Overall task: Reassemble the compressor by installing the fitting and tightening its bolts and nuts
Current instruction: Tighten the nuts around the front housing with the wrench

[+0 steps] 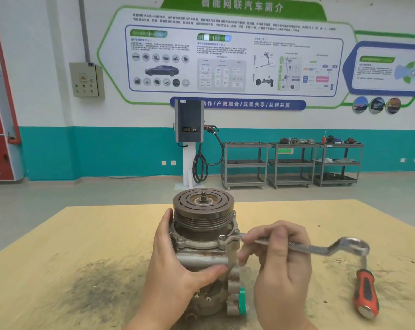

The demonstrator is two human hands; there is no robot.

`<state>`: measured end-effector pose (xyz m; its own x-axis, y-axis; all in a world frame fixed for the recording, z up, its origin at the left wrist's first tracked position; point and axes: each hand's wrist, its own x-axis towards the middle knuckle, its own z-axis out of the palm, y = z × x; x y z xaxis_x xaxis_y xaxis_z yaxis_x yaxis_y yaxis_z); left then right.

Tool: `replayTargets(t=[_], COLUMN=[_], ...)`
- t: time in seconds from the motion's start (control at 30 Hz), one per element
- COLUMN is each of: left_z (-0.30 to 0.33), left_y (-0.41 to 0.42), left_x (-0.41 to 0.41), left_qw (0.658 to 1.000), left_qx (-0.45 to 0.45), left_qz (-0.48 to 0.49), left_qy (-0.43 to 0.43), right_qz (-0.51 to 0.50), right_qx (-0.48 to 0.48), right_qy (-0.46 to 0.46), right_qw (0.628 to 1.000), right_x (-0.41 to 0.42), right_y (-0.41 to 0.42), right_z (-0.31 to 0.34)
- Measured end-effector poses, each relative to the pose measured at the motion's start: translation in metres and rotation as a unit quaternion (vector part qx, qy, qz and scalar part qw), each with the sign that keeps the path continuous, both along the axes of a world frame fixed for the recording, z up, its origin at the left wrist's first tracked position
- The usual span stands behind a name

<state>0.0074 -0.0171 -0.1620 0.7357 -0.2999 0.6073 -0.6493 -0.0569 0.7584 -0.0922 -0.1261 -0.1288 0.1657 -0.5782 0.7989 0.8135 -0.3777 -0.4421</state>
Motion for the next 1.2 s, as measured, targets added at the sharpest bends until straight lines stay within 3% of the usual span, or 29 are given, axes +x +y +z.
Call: replayTargets(t=[0.1, 0.2, 0.3, 0.43, 0.53, 0.63, 0.7, 0.8, 0.97, 1.2], left_z=[-0.002, -0.003, -0.003, -0.002, -0.001, 0.001, 0.002, -0.003, -0.001, 0.006], left_y=[-0.001, -0.001, -0.002, -0.003, -0.004, -0.013, -0.022, -0.033, -0.032, -0.029], left_x=[-0.001, -0.002, -0.003, -0.006, -0.011, -0.025, -0.034, -0.039, -0.044, -0.04], left_qw=[1.0, 1.0, 0.999, 0.999, 0.999, 0.992, 0.983, 0.97, 0.98, 0.975], left_qx=[-0.01, -0.018, -0.031, -0.029, -0.019, 0.0, 0.012, 0.042, 0.04, 0.069], left_qz=[-0.006, -0.001, -0.004, 0.001, 0.03, 0.091, 0.144, 0.211, 0.191, 0.207], left_qy=[0.001, -0.008, -0.011, -0.019, -0.036, -0.087, -0.115, -0.116, -0.025, -0.033], right_qz=[-0.008, -0.079, -0.13, -0.16, -0.12, 0.006, 0.074, 0.156, 0.265, 0.326], right_qx=[0.038, -0.075, -0.222, -0.255, -0.187, -0.014, 0.107, 0.217, 0.292, 0.303], right_qy=[0.006, -0.004, 0.017, 0.068, 0.048, 0.015, 0.033, 0.071, 0.12, 0.149], right_qw=[0.999, 0.994, 0.966, 0.951, 0.974, 1.0, 0.991, 0.961, 0.911, 0.883], right_x=[0.002, 0.003, 0.002, -0.002, -0.009, -0.013, -0.011, -0.004, 0.004, 0.008], right_y=[-0.003, 0.006, 0.015, 0.014, 0.015, 0.003, -0.012, -0.027, -0.033, -0.041], right_z=[-0.002, -0.009, -0.015, -0.004, 0.008, 0.019, 0.022, 0.018, 0.016, 0.014])
